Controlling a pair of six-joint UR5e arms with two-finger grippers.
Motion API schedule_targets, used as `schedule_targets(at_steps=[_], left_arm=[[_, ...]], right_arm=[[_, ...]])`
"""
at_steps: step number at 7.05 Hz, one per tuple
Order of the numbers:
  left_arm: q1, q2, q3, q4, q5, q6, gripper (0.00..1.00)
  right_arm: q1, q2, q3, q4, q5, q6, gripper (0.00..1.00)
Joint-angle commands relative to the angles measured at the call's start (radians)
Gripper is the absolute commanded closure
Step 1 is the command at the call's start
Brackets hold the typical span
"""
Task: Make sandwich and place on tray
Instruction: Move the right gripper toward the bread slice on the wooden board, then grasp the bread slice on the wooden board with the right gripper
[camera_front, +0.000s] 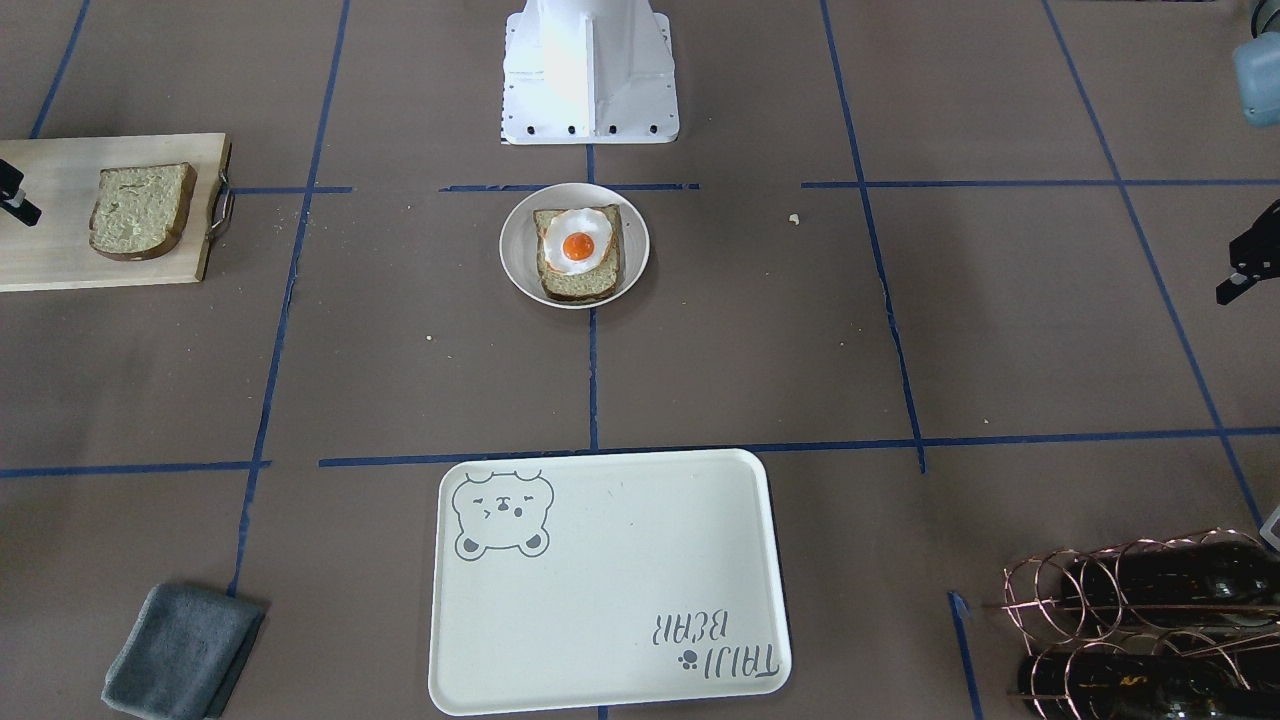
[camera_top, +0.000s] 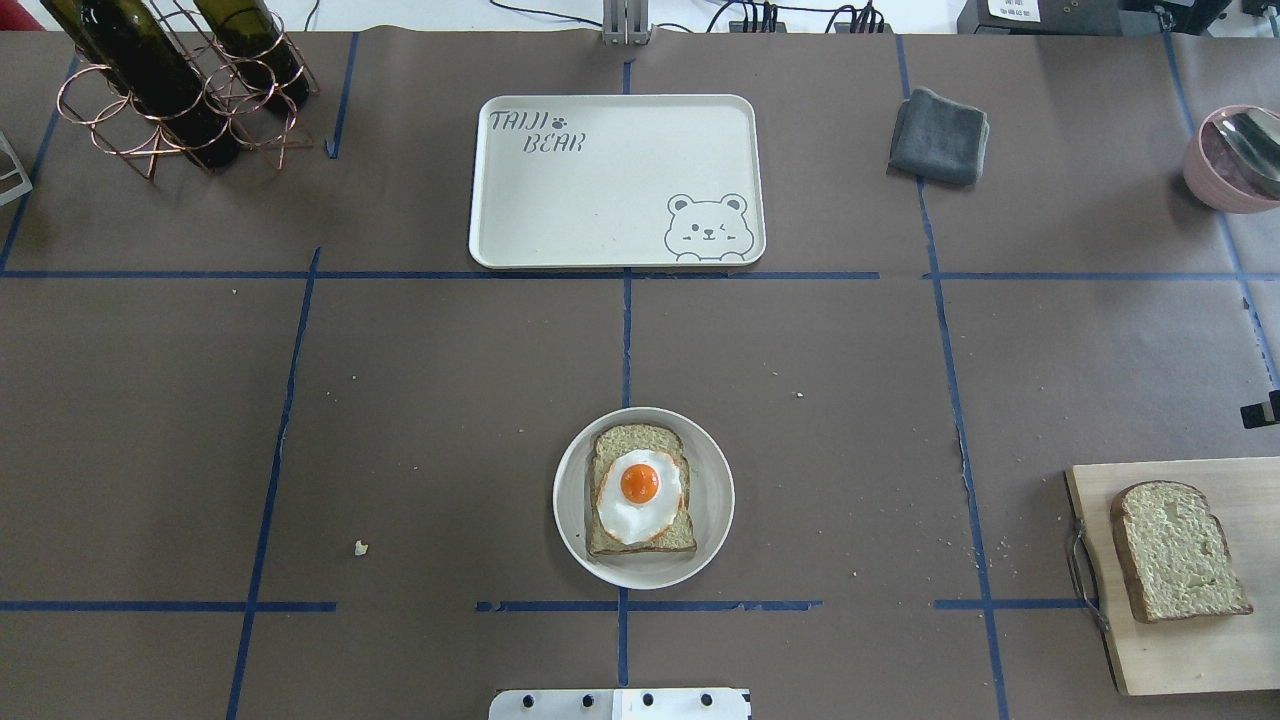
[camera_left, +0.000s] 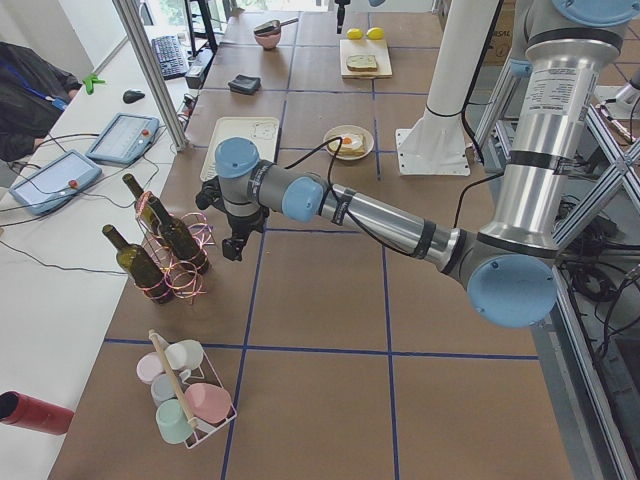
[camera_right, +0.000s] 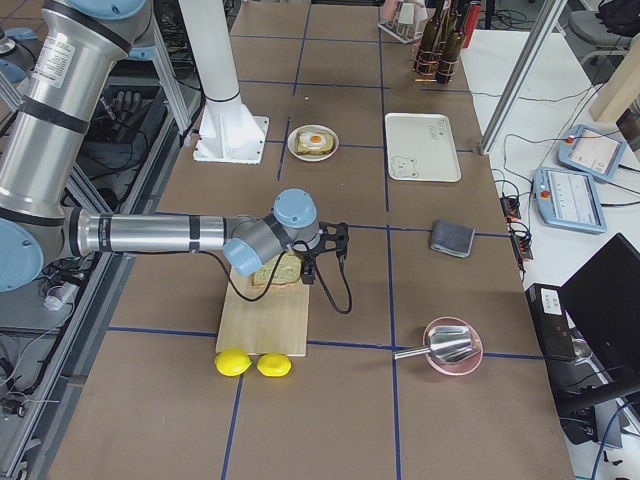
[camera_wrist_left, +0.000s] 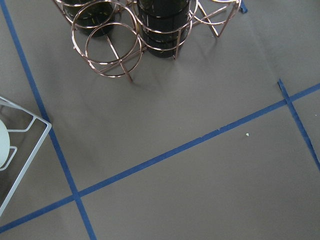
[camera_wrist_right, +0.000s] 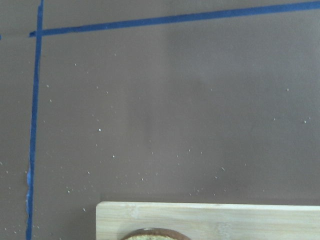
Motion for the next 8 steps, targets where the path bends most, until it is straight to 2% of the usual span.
schedule_targets(at_steps=[1, 2, 3, 4, 7, 8], left_arm=[[0.039, -0.037, -0.012, -0.080, -0.066, -0.009, 0.00], [0.048, -0.058, 0.013, -0.107, -0.161, -0.073, 0.00], [0.095, -0.062, 0.002, -0.143, -0.171, -0.104, 0.00], [0.120, -0.074, -0.007, -0.154, -0.164, -0.214, 0.00], [0.192, -0.085, -0.009, -0.314, -0.093, -0.469, 0.00], [0.212, -0.085, -0.010, -0.341, -0.061, -0.515, 0.00]], right_arm=[[-0.066, -0.033, 0.008, 0.027, -0.030, 0.012, 0.00], [-0.106, -0.033, 0.008, 0.031, -0.031, 0.019, 0.00], [-0.194, -0.056, 0.005, 0.108, -0.097, 0.120, 0.00], [-0.305, -0.094, 0.003, 0.191, -0.210, 0.215, 0.00], [-0.363, -0.115, -0.081, 0.317, -0.248, 0.251, 0.00], [-0.387, -0.115, -0.096, 0.320, -0.252, 0.260, 0.06]])
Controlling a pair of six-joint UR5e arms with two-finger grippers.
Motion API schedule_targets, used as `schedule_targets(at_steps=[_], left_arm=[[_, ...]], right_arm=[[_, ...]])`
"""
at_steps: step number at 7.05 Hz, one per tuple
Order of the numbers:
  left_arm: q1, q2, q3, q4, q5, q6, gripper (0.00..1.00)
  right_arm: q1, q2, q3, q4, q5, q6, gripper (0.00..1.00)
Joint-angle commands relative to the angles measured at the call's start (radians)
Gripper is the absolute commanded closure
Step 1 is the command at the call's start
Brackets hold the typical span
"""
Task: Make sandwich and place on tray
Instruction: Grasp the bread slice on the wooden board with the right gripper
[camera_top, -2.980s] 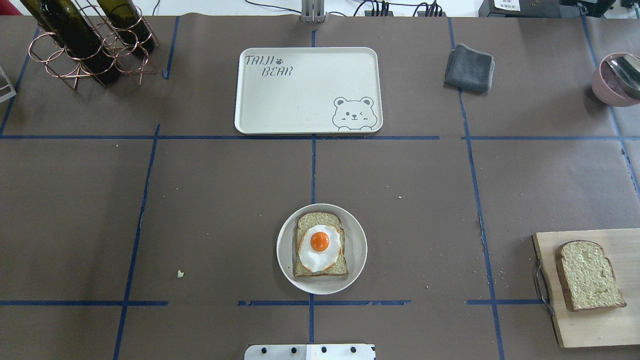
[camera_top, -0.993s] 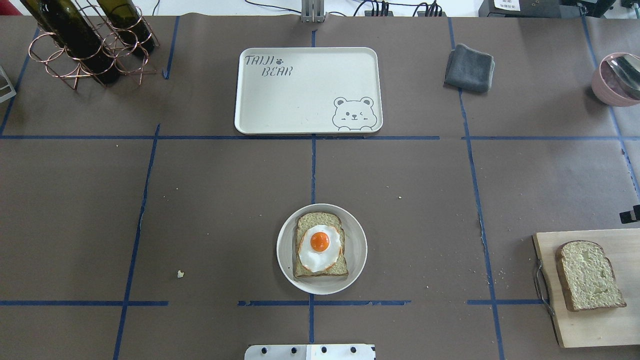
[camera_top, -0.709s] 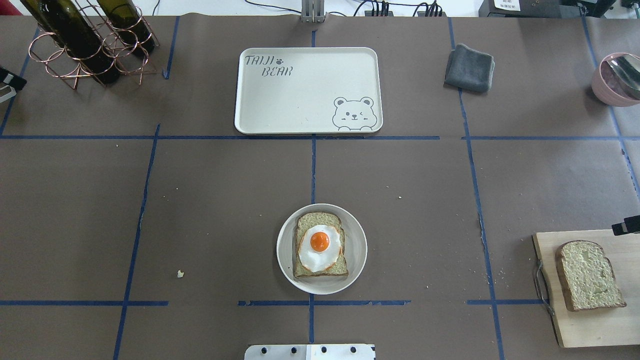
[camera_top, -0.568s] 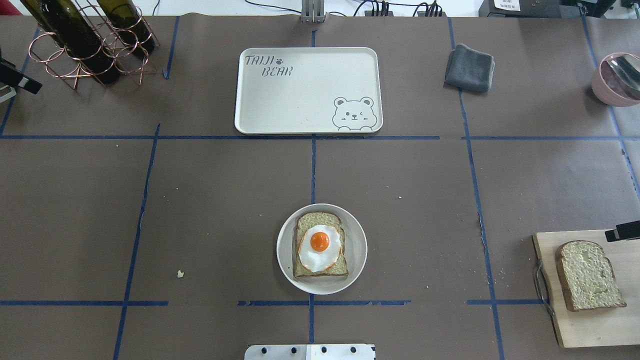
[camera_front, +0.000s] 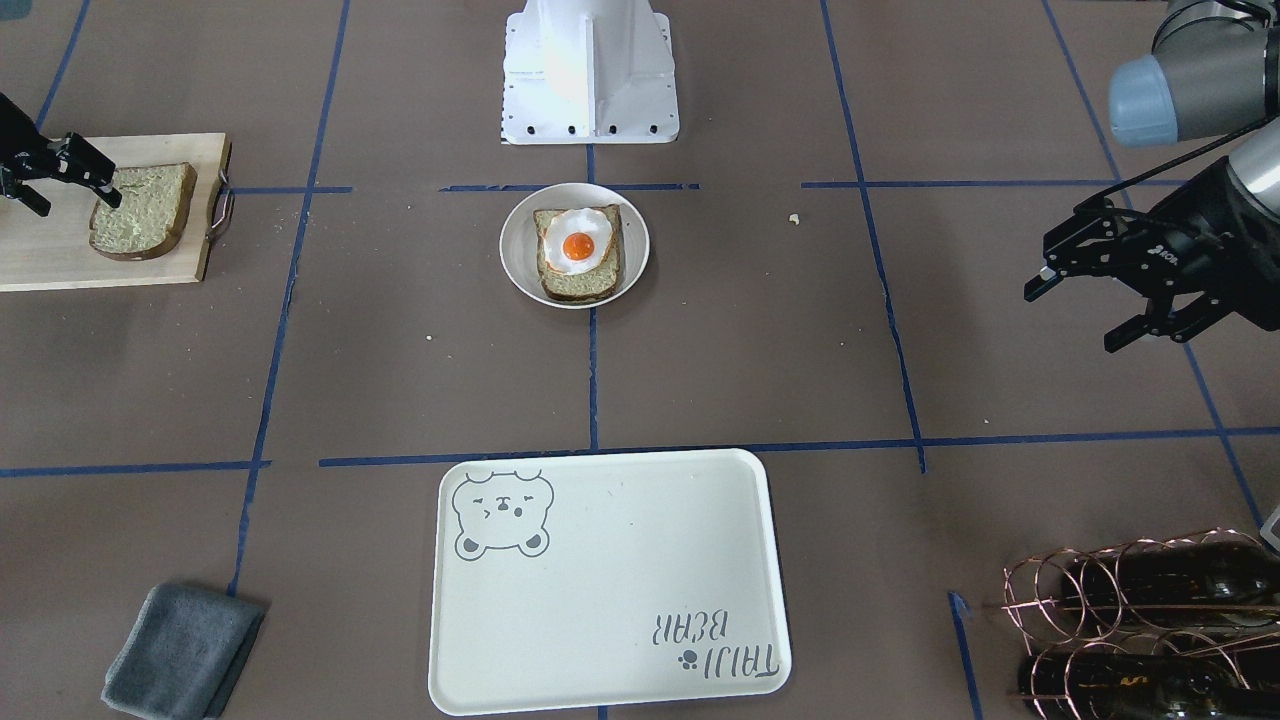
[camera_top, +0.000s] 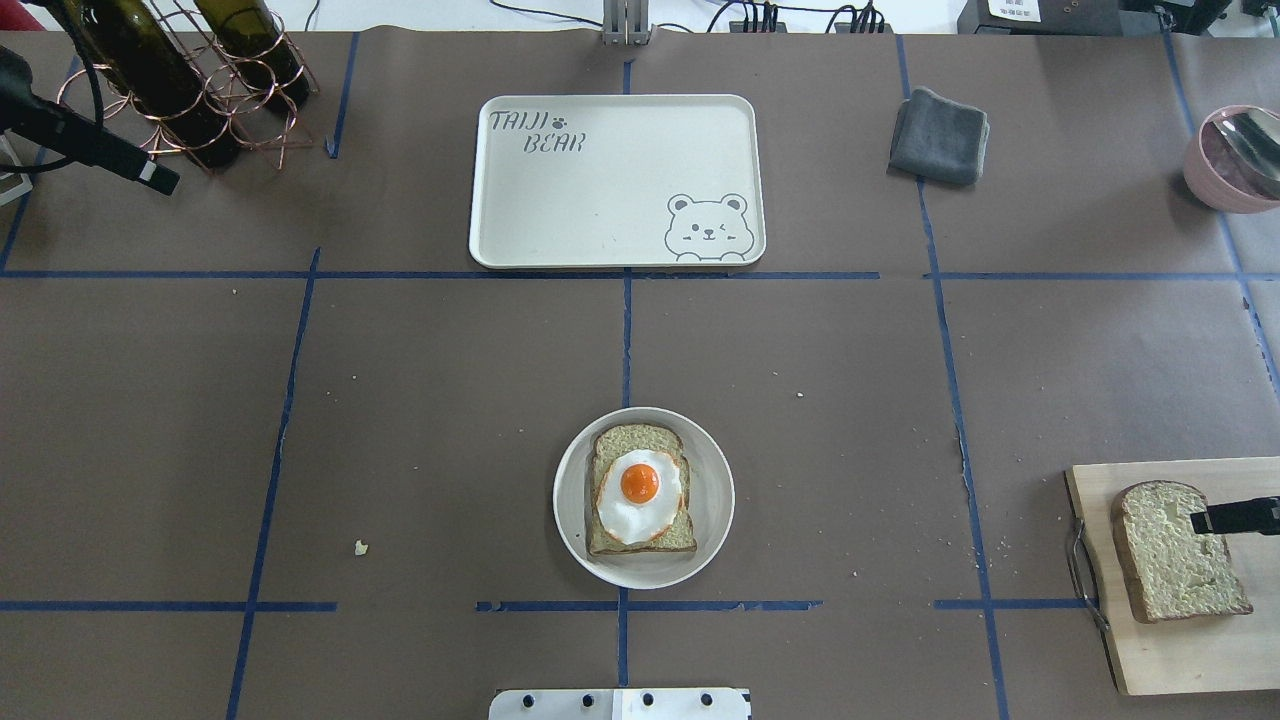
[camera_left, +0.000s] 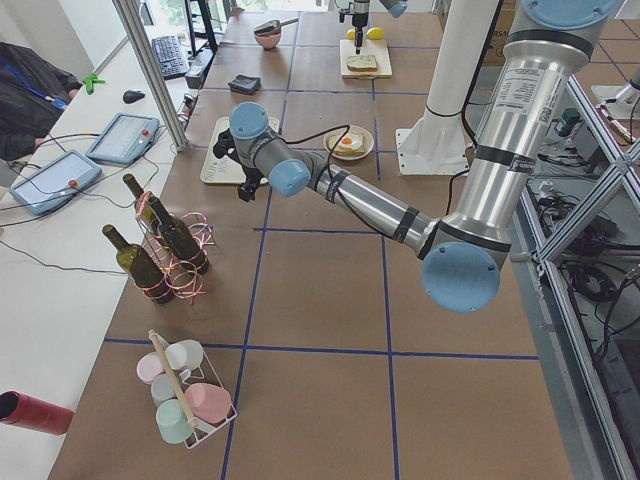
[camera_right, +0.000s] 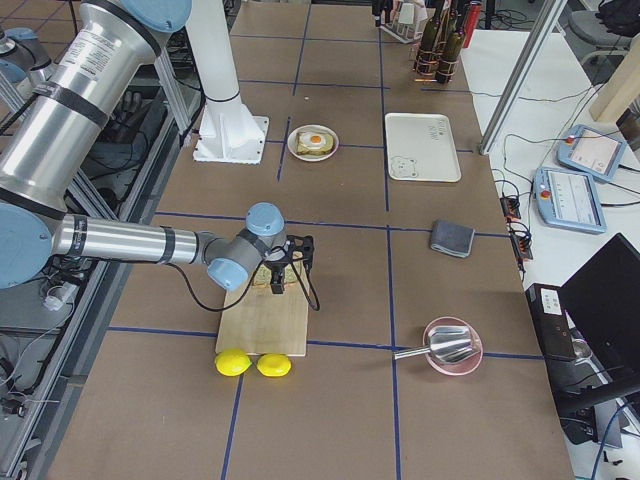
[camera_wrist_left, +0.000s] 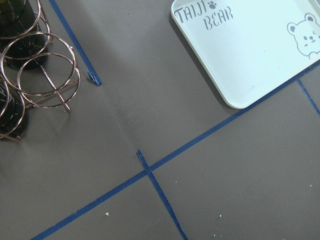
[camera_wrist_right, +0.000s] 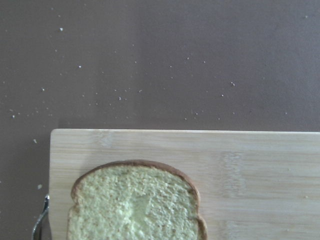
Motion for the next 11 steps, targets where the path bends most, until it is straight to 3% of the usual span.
schedule_targets(at_steps=[1, 3, 5, 6, 7, 11], left_arm=[[0.031, 0.001, -0.005, -0.047, 0.041, -0.070, 0.00], [0.030, 0.002, -0.008, -0.047, 0.041, -0.071, 0.00], [0.030, 0.005, -0.011, -0.048, 0.043, -0.071, 0.00], [0.028, 0.007, -0.014, -0.047, 0.041, -0.071, 0.00], [0.028, 0.007, -0.014, -0.048, 0.041, -0.071, 0.00], [0.028, 0.007, -0.020, -0.048, 0.043, -0.094, 0.00]], right_arm=[[-0.032, -0.002, -0.026, 0.029, -0.005, 0.016, 0.15], [-0.058, -0.002, -0.045, 0.029, -0.005, 0.015, 0.30], [-0.069, -0.002, -0.045, 0.031, -0.002, 0.015, 0.56], [-0.067, -0.002, -0.045, 0.029, -0.001, 0.015, 0.83], [-0.067, -0.002, -0.045, 0.031, 0.002, 0.012, 1.00], [-0.061, -0.001, 0.007, 0.038, 0.028, 0.016, 1.00]])
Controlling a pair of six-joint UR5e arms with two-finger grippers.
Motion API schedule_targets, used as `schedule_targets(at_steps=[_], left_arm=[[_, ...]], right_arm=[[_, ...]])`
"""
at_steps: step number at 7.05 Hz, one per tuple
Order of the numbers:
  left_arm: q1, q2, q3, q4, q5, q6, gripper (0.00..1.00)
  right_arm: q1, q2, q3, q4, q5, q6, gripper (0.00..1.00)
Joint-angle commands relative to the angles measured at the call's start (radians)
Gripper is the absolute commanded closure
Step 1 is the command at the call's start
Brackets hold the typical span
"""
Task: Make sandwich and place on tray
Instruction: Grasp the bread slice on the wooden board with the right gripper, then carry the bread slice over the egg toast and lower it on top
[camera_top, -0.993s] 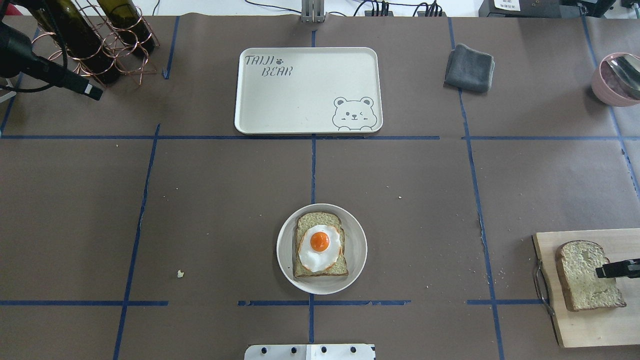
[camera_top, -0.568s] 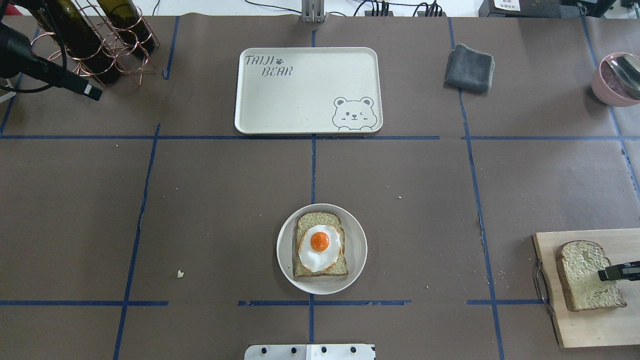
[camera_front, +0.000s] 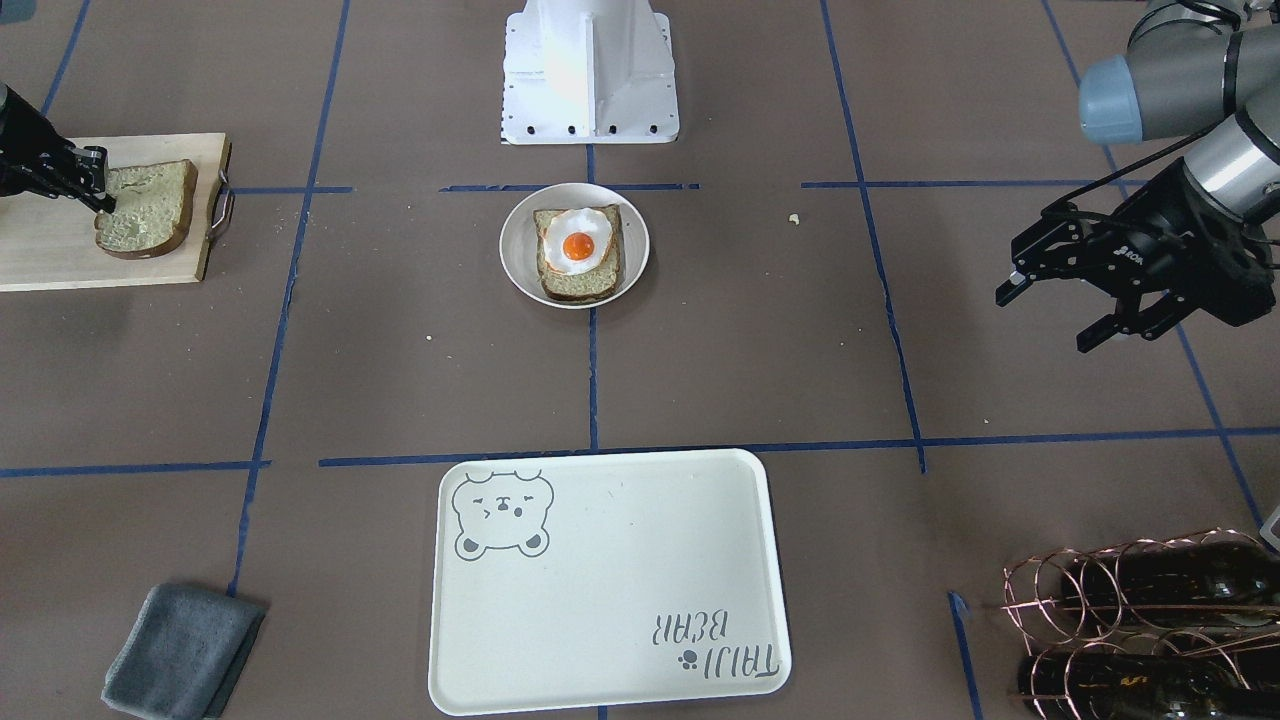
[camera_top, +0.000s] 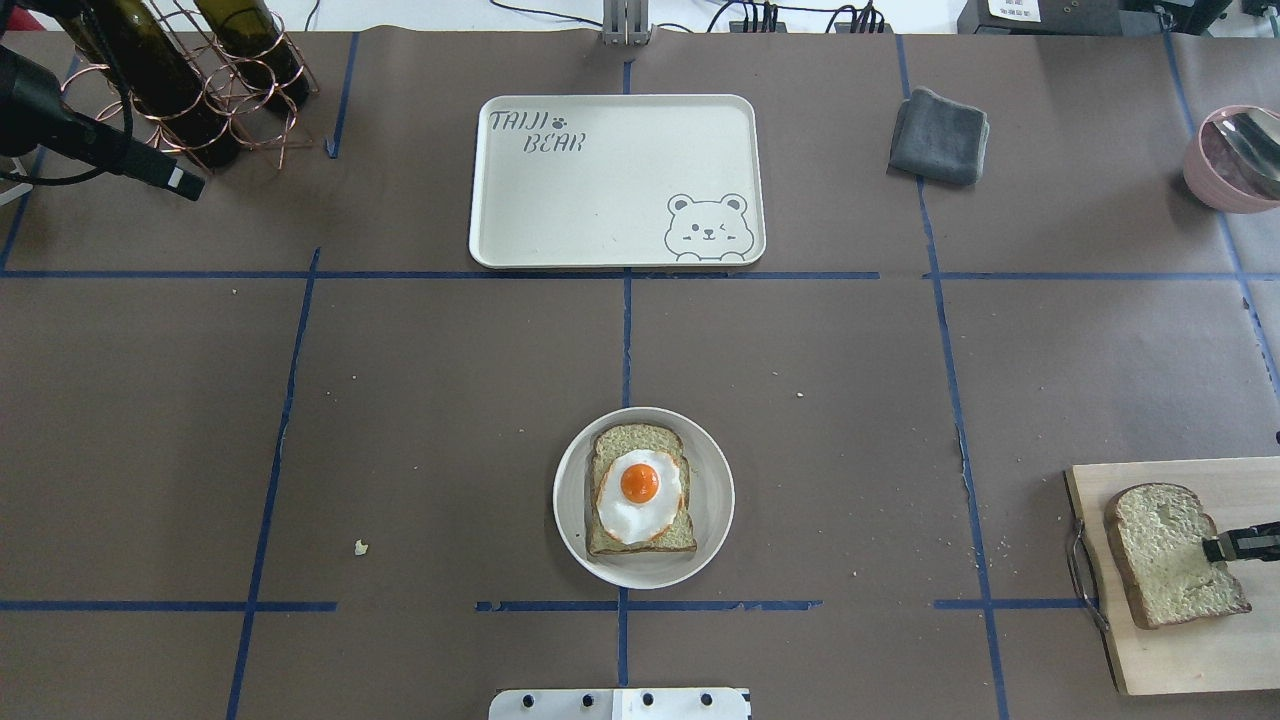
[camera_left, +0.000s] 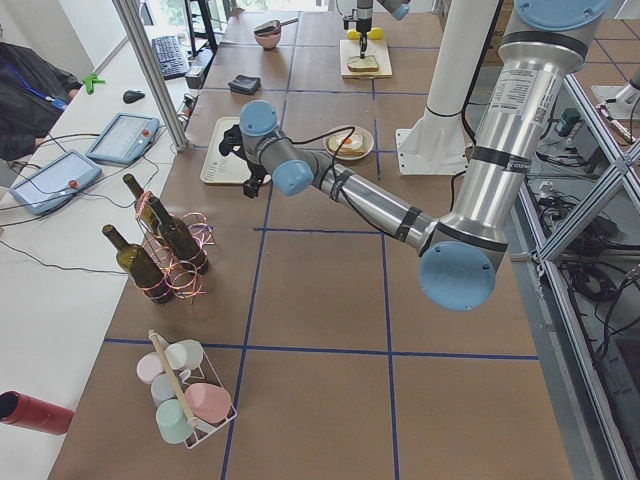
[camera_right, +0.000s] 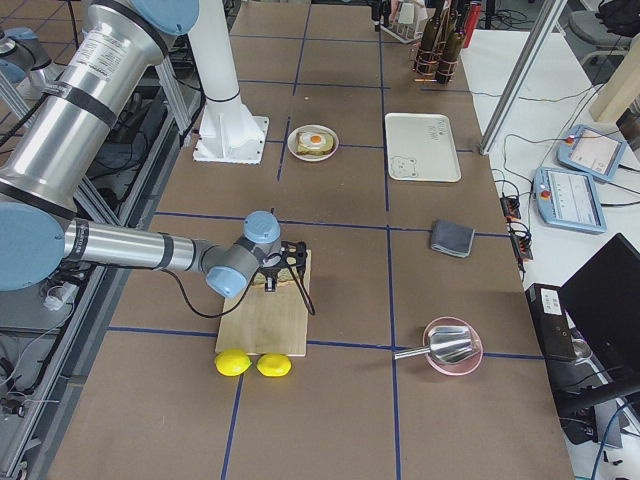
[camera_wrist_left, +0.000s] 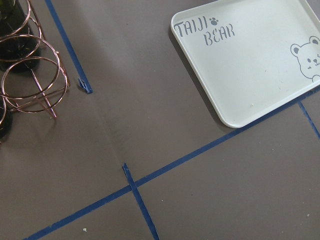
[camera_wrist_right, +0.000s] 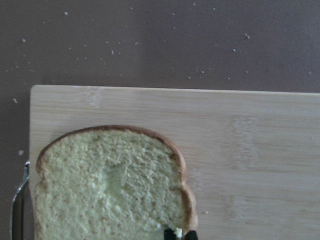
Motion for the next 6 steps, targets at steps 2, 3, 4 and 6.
schedule_targets(at_steps=[2, 3, 4, 6], left_arm=[[0.000, 0.002, -0.006, 0.000, -0.001, -0.009, 0.00], [0.000, 0.002, -0.006, 0.000, -0.001, -0.017, 0.00], [0.000, 0.002, -0.005, 0.000, -0.001, -0.024, 0.00], [0.000, 0.002, -0.003, 0.000, -0.001, -0.026, 0.00]], right_arm=[[0.054, 0.016, 0.175, 0.003, 0.087, 0.115, 1.00], [0.105, 0.058, 0.221, 0.003, 0.162, 0.171, 1.00], [0.142, 0.138, 0.226, 0.003, 0.237, 0.226, 1.00], [0.133, 0.395, 0.215, -0.027, 0.238, 0.466, 1.00]])
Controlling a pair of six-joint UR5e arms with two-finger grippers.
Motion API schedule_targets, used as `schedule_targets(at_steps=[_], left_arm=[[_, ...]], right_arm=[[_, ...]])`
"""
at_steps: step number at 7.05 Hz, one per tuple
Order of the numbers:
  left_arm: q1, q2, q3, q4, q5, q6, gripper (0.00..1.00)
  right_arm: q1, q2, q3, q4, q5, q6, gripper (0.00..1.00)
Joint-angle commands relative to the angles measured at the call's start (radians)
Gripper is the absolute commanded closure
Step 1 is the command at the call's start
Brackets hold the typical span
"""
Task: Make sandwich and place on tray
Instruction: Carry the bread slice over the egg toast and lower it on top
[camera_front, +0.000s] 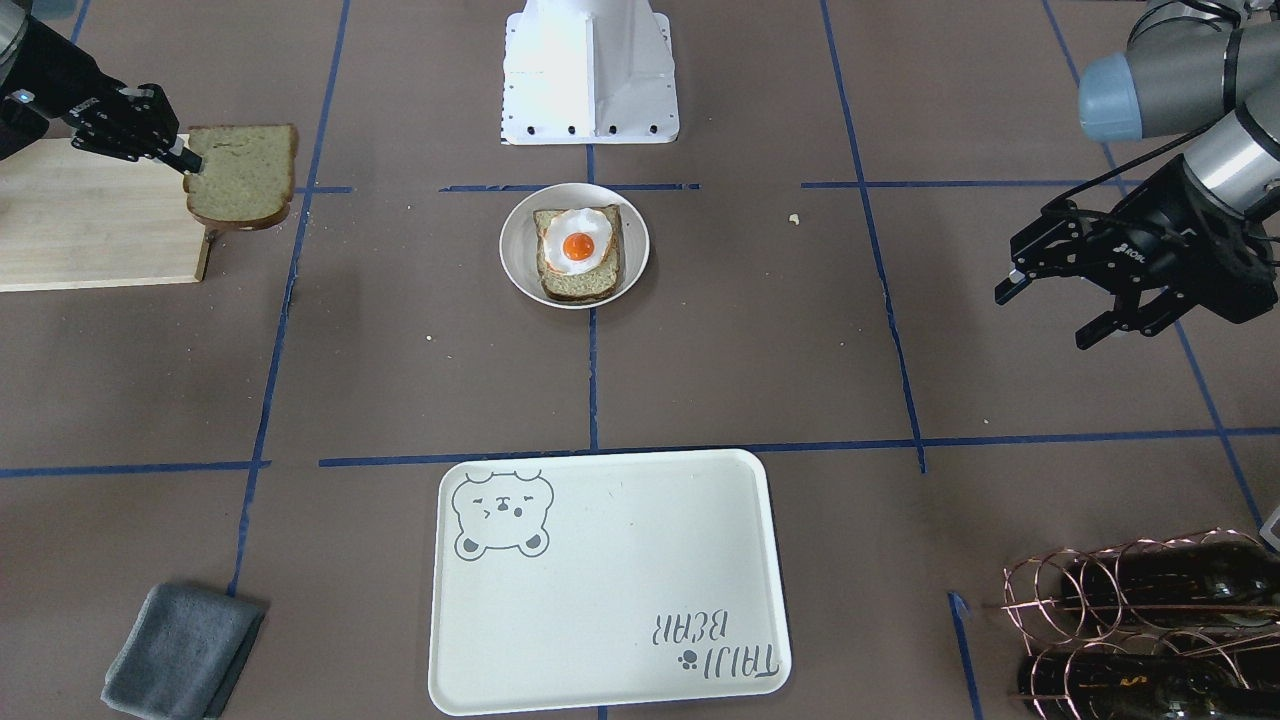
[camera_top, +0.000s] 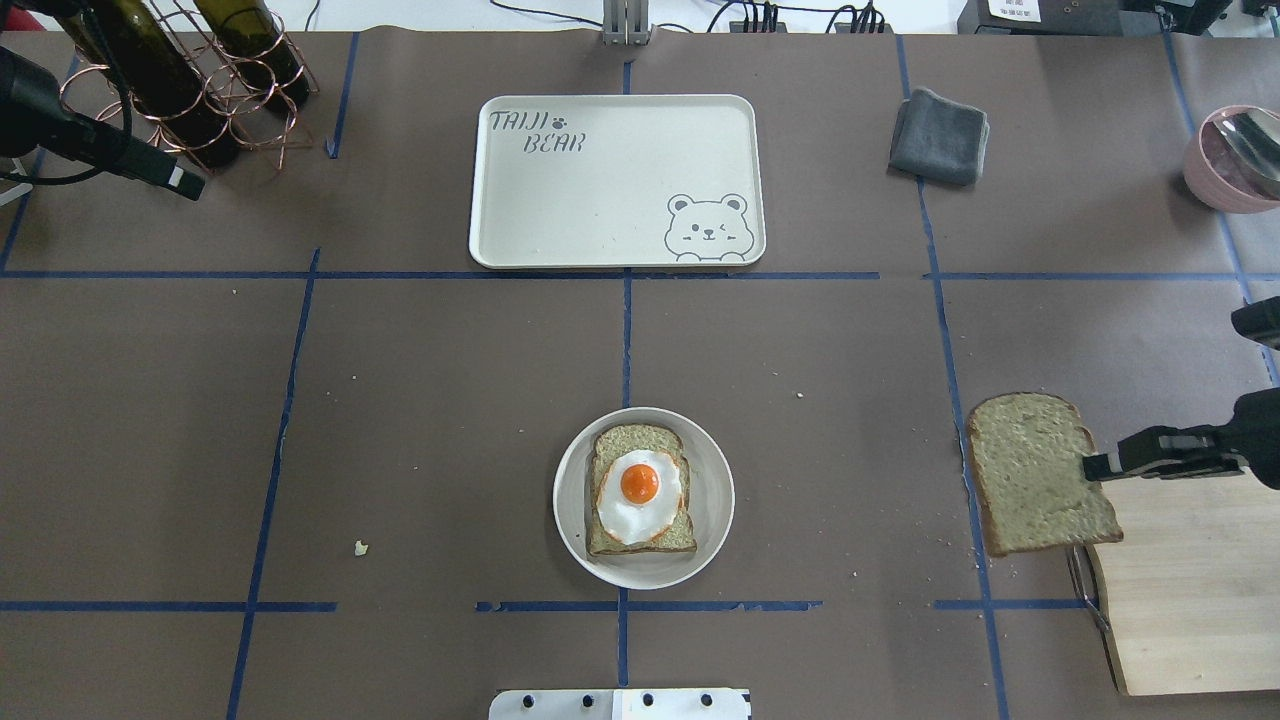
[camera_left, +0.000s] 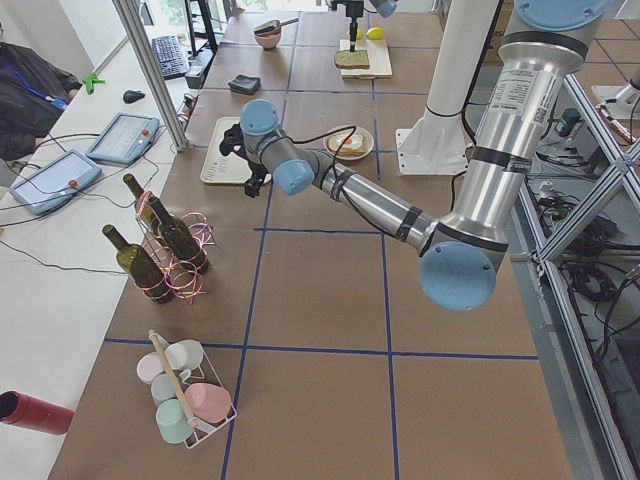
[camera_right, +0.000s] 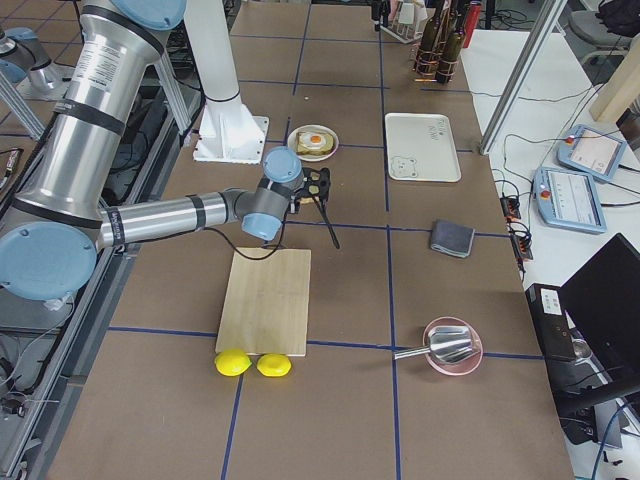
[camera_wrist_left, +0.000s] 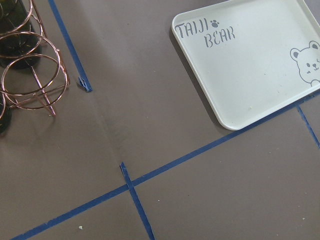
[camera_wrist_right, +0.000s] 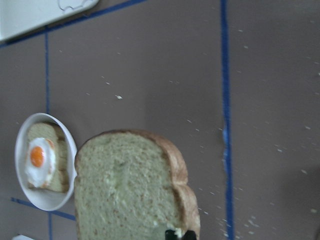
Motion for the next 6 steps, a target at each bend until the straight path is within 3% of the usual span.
schedule_targets(at_steps=[1, 2, 4, 6], left_arm=[[0.000, 0.000, 0.001, 0.000, 0.000, -0.008, 0.00], [0.001, 0.002, 0.001, 0.000, 0.000, -0.012, 0.00], [0.001, 0.002, 0.012, 0.000, 0.000, -0.014, 0.00], [0.001, 0.003, 0.015, -0.002, 0.000, -0.014, 0.00]], right_arm=[[-0.031, 0.260, -0.014, -0.123, 0.003, 0.148, 1.00], [-0.106, 0.396, -0.029, -0.252, -0.057, 0.150, 1.00], [-0.333, 0.553, -0.052, -0.418, -0.305, 0.155, 1.00], [-0.416, 0.665, -0.159, -0.471, -0.407, 0.167, 1.00]])
